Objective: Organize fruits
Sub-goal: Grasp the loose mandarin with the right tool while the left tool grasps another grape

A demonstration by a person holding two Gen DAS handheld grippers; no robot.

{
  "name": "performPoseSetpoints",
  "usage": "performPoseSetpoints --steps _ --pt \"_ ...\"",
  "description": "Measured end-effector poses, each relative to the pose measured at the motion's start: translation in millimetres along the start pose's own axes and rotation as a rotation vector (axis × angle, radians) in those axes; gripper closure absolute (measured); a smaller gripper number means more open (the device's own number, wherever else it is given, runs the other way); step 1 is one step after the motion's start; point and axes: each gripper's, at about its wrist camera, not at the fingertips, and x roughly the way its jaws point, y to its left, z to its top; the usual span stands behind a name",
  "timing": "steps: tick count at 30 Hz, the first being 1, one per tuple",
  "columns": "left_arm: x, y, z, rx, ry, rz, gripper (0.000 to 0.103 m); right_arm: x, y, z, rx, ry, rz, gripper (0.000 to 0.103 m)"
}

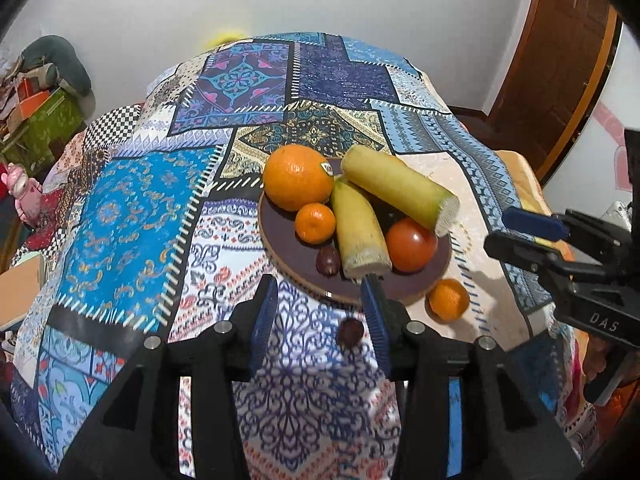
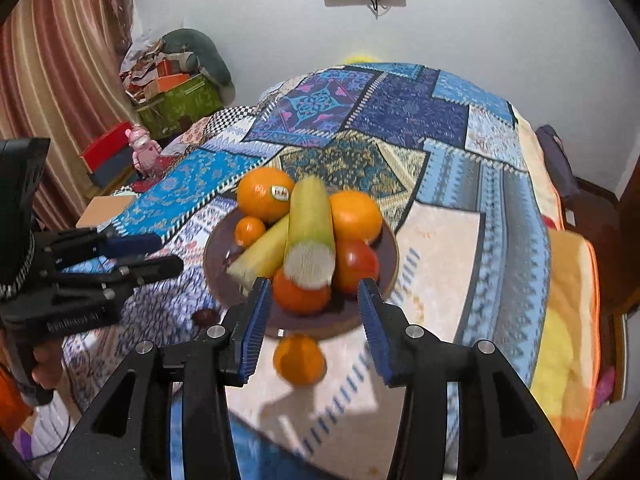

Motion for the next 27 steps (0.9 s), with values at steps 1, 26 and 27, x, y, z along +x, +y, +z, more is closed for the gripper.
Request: performPoseSetpoints --steps 1,26,27 --pt "-1 0 -3 -0.001 0.006 -0.003 0.059 -2 -1 -5 0.012 0.003 0.008 0.059" --pt "55 -16 -28 0.026 0.143 -0.03 0.072 52 1 -50 0.068 0.158 0.066 0.068" --pt "55 -16 -28 0.025 0.143 -0.03 0.074 52 1 -50 0.07 0.156 0.069 0.068"
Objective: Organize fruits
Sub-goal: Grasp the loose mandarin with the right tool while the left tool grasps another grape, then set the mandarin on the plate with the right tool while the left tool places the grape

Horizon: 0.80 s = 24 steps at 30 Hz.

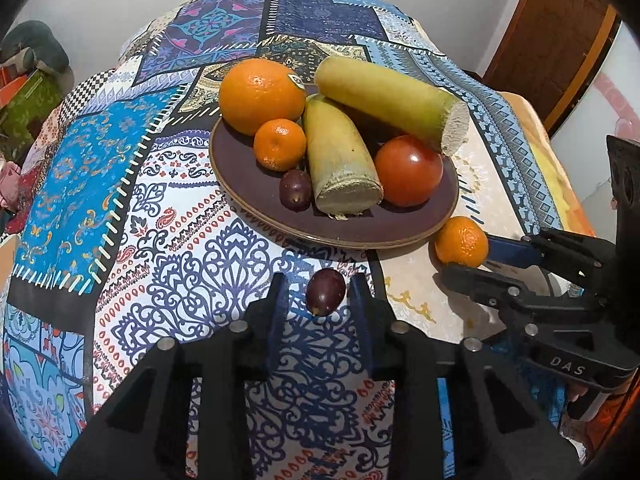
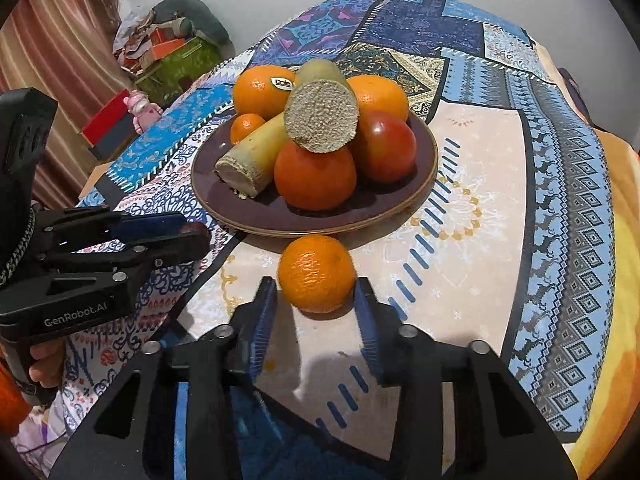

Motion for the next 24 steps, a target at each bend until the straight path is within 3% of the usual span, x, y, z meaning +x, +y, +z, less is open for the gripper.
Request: performPoseSetpoints --steps 5,17,24 --pt "-2 3 -2 -0.013 -0.003 -0.018 0.085 -2 -1 -1 0.002 -0.009 0.005 0.069" --pt "-24 14 -5 -0.03 -0.049 -0.005 0.087 -25 -3 0 0.021 -0.069 0.015 0.069" --pt "-39 27 10 -0.048 -0.102 0.009 0.087 -30 0 10 0.012 -0.103 0.003 0.069"
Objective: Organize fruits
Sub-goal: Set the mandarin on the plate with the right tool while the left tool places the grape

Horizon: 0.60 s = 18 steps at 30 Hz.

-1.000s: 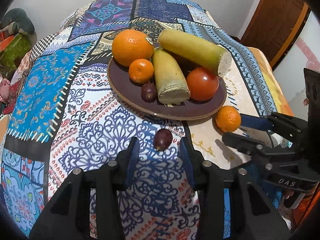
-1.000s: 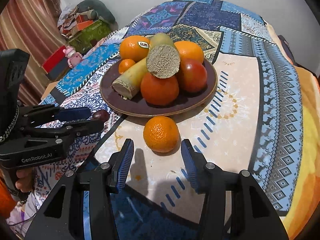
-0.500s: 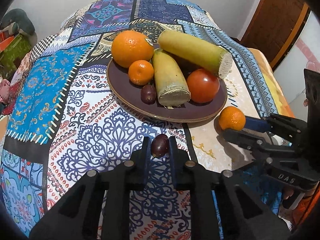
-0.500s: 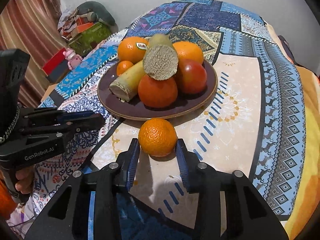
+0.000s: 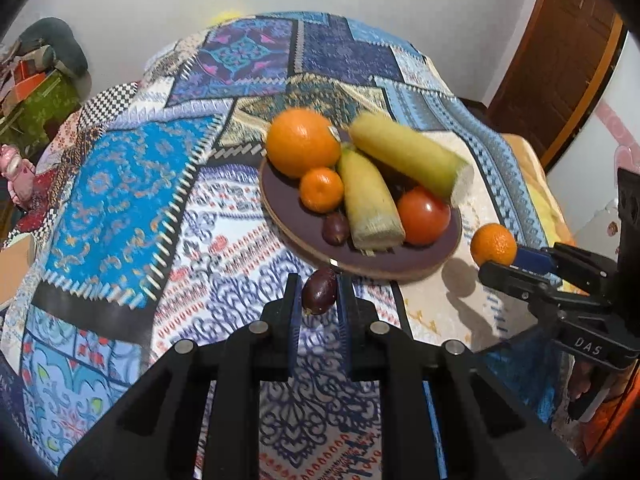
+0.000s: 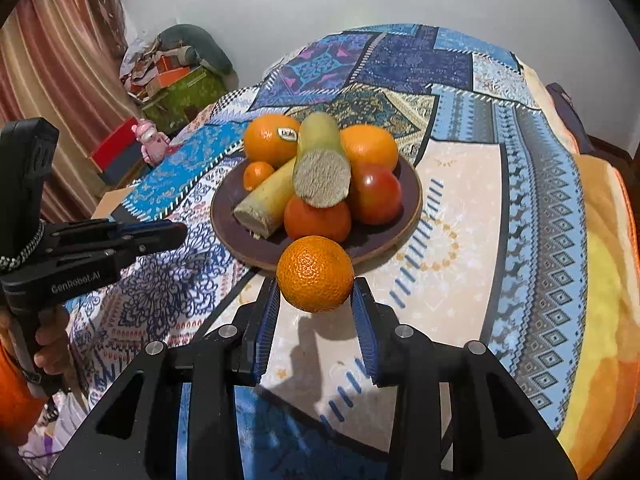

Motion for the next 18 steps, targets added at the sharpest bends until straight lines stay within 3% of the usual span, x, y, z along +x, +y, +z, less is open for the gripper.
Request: performPoseSetpoints --steps 5,18 --pt "1 5 16 -0.002 -0.029 0.013 0.087 9 -9 9 0.009 -0.006 -0.034 0.069" --pt "38 5 41 0.002 -0.01 0.025 0.087 25 -20 15 0.029 -0.001 -0.07 0.069"
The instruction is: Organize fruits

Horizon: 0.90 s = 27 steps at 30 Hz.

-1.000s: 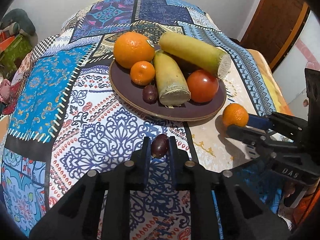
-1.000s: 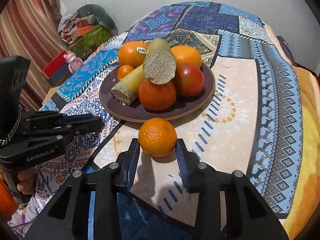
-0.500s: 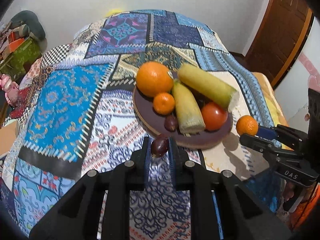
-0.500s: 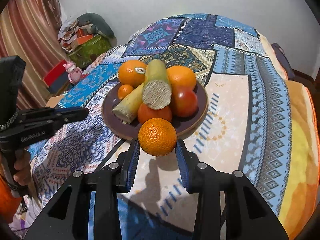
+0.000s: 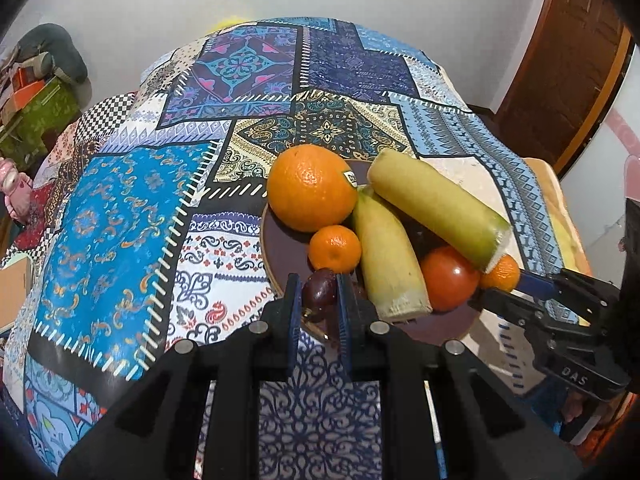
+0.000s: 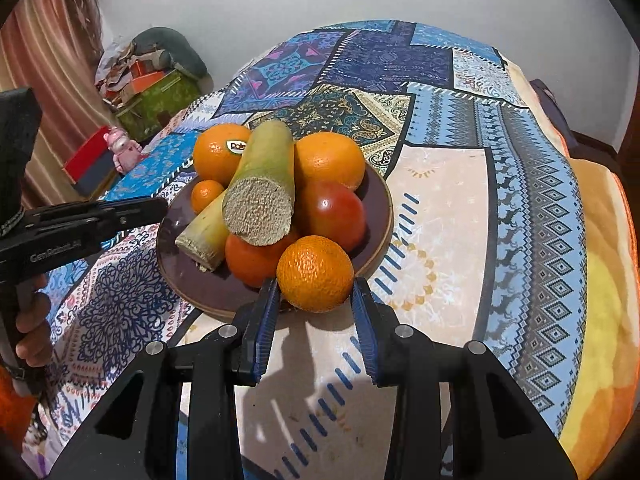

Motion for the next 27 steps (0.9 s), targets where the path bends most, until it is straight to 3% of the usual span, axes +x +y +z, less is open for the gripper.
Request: performPoseSetpoints --steps 9,17,21,27 --pt "10 0 -2 -0.003 0.022 0.007 0.084 5 -6 2 0.026 0.015 0.013 0.068" --pt "-9 1 -8 -0.012 -0.008 0.005 0.076 -8 -5 2 0.017 -0.002 -0.003 0.066" --pt "-39 -1 -10 -0.016 -0.062 0.008 0.076 -26 -3 5 0.008 -0.031 -0.007 0.066" --pt "-112 -12 -4 -0.015 -0.224 0.005 0.076 -85 4 17 -0.012 -0.148 -0.021 0.066"
